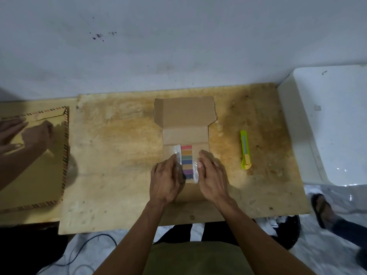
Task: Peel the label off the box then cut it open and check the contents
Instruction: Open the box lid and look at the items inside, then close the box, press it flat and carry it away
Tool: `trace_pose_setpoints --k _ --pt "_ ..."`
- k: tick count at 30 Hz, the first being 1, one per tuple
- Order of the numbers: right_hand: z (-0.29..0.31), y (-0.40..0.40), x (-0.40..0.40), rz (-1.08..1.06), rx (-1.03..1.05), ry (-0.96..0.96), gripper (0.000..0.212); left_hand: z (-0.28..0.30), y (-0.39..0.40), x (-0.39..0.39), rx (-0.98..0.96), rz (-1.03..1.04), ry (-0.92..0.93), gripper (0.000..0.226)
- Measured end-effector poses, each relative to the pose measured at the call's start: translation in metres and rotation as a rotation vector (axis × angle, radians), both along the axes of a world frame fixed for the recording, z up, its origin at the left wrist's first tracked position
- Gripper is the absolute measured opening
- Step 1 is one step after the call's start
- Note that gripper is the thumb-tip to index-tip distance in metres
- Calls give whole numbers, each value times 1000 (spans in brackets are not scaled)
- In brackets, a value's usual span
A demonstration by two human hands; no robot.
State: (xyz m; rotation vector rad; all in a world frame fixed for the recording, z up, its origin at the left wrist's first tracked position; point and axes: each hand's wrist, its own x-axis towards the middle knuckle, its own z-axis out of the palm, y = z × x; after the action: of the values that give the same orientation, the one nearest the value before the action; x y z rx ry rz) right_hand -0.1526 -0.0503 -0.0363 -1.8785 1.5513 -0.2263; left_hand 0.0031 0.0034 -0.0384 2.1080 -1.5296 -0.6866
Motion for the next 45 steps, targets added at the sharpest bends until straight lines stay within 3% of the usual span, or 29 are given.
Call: trace_pose_setpoints --k 3,7,14,18,27,35,37,42,45 --pt "6 -15 6 -83 -35 -84 38 4 -19 0 7 168 30 29" --pt "5 -42 14 -201 -42 -200 34 4 -48 7 23 305 96 37" --pt "-18 -84 30 -355 -313 -284 36 -7 -85 22 -203 483 59 43" --pt "-29 -106 39 -424 -335 -326 40 -13 -110 25 -304 573 69 42" --pt "-34 -116 62 -547 -216 -463 49 -37 -128 21 -318 644 274 52" --pt "-19 -122 73 -941 -79 -759 42 -18 -134 20 -462 875 477 44" --pt "-18 -121 75 -980 -49 -772 36 -17 -134 21 -489 921 560 54" --pt "-8 -115 71 -1037 69 -751 36 0 -127 30 -341 1025 846 75" --pt "-6 -112 62 -1076 186 -811 49 20 -120 36 -266 1012 973 68"
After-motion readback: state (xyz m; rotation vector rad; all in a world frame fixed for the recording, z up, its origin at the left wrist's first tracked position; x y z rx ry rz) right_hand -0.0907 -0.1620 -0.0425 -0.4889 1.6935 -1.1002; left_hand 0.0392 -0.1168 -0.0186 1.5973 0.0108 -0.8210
